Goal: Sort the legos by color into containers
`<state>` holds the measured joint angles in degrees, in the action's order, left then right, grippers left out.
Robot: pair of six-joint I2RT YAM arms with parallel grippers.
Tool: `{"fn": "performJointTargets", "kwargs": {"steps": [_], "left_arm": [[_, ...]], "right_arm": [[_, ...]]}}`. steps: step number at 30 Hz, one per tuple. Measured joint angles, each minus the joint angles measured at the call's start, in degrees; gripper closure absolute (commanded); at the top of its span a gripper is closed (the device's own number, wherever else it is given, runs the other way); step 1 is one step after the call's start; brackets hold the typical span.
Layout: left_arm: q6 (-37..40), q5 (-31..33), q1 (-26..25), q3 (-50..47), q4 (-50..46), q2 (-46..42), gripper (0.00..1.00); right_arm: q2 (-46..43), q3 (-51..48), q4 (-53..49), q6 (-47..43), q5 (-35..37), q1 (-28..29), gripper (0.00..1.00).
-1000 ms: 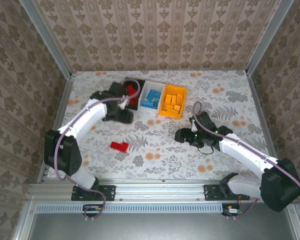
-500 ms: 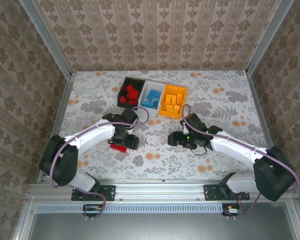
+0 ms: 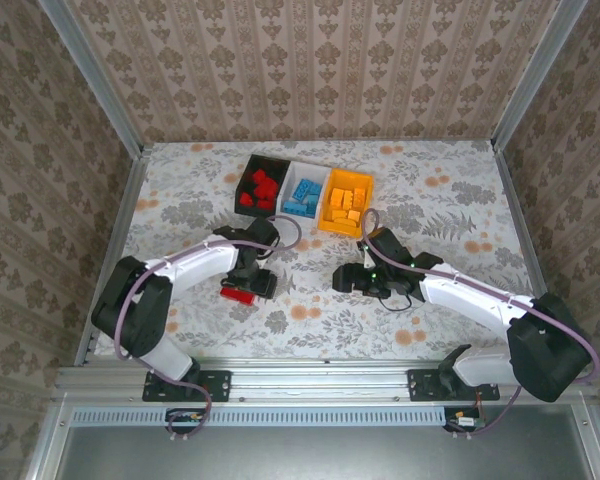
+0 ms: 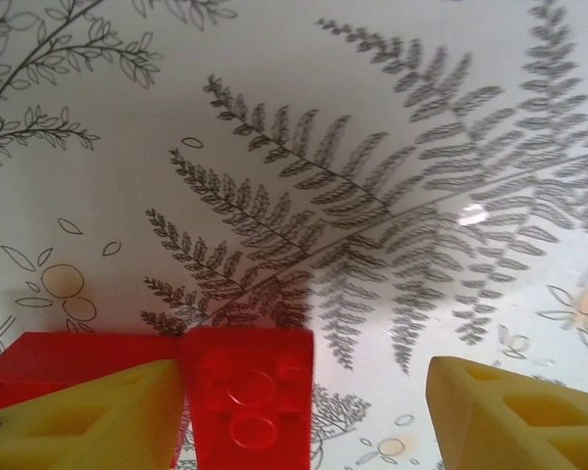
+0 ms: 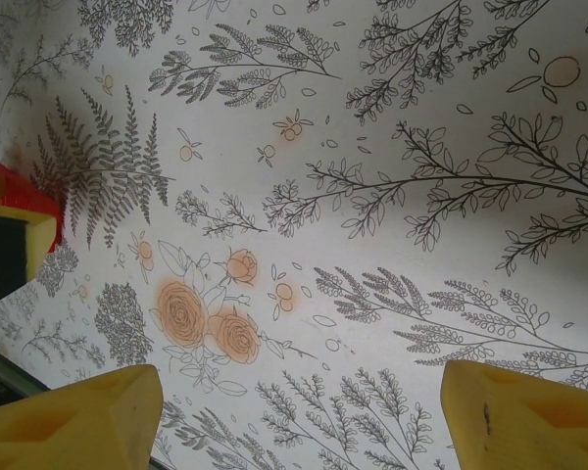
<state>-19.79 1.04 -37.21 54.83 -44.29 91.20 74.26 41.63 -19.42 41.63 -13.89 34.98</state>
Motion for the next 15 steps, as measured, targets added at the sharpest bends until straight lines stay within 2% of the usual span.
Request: {"fn": "performJointTargets", "kwargs": {"steps": [7,10,15], "left_arm": [[0.1,0.5,0.1,0.0,0.1,1.4,0.41],[-0.2,0.5,-0.4,-0.4,0.3,1.4,0.53],[-0.2,0.3,-0.7,-1.8,0.6,1.4,0.61]], "right_arm": [[0.0,0.0,0.0,0.4,0.1,0.1,0.23],[0.0,0.0,0.0,0.4,0.1,0.1,0.24],[0.0,0.0,0.0,0.6,0.1,0.3,0.24]]}}
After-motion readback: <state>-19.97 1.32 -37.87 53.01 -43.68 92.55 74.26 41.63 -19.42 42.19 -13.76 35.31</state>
